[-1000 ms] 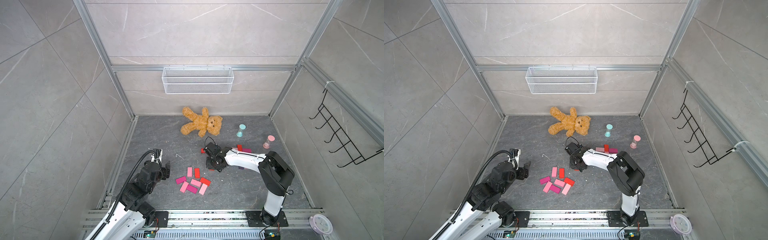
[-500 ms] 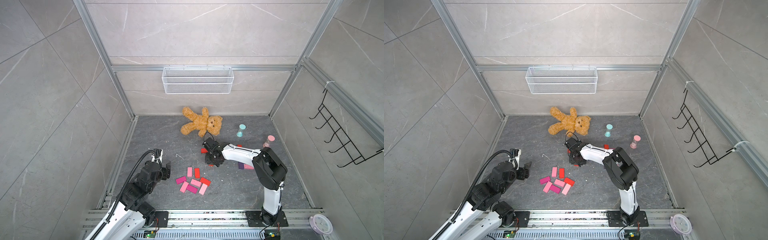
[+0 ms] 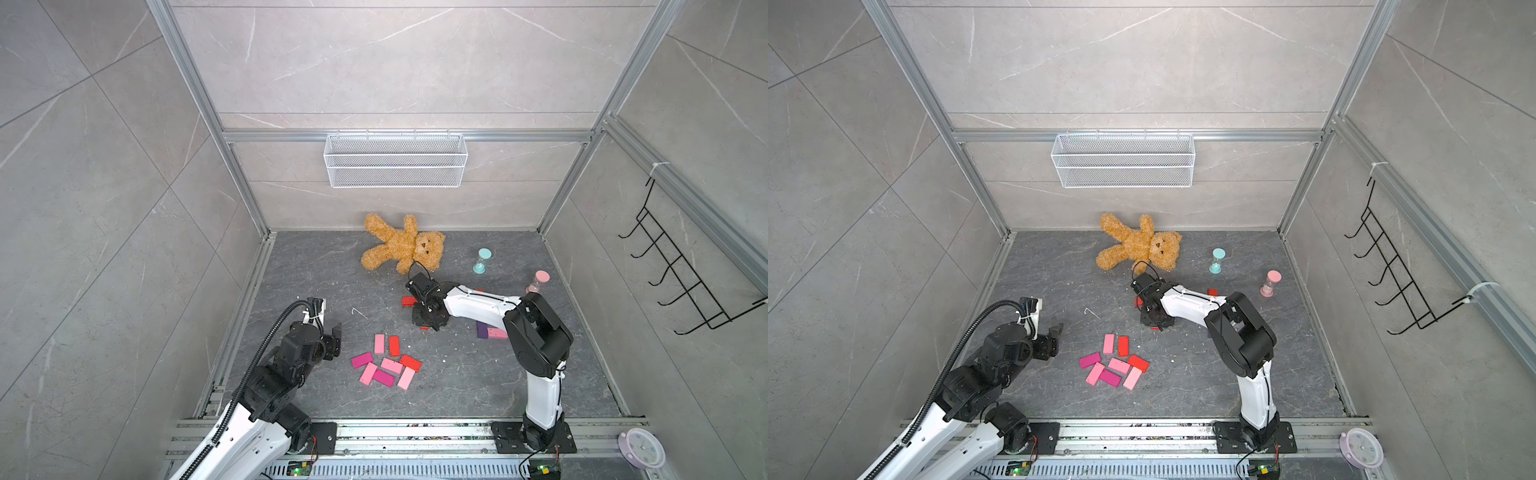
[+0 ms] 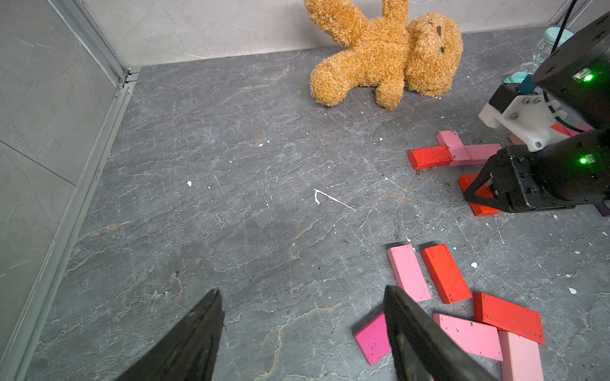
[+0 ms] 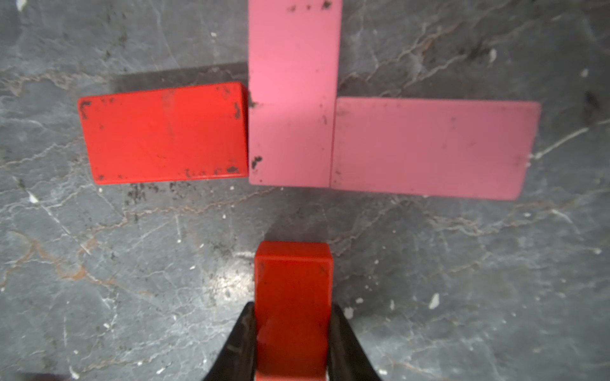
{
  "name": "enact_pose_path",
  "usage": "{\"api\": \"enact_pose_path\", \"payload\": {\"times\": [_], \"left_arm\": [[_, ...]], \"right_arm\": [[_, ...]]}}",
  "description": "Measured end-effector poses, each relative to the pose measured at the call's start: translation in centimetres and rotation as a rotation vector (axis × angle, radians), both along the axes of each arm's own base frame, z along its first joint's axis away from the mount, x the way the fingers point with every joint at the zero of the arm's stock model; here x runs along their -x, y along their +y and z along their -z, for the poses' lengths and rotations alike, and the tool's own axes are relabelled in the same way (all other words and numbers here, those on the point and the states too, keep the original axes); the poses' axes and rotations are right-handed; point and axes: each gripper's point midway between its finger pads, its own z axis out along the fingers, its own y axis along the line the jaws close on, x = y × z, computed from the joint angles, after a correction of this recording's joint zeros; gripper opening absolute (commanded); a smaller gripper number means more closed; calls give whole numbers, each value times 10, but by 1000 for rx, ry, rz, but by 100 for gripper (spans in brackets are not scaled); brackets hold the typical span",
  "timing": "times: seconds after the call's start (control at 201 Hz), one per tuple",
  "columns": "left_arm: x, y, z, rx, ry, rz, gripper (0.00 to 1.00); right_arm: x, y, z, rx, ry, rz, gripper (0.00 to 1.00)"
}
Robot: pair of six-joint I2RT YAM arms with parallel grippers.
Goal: Assemble the letter t with building blocks
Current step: Assemble the building block at the center of the board.
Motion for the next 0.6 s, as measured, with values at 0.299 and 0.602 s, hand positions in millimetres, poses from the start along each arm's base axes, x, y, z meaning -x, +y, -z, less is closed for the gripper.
{"api": "enact_pose_path", "payload": {"times": [0.299, 0.602], "left_arm": [[0, 0, 0, 1, -2, 0, 79], [0, 0, -1, 1, -2, 0, 79]], "right_arm": [[-5, 3, 0, 0, -4, -6, 25], [-8, 3, 1, 11, -10, -3, 25]]}}
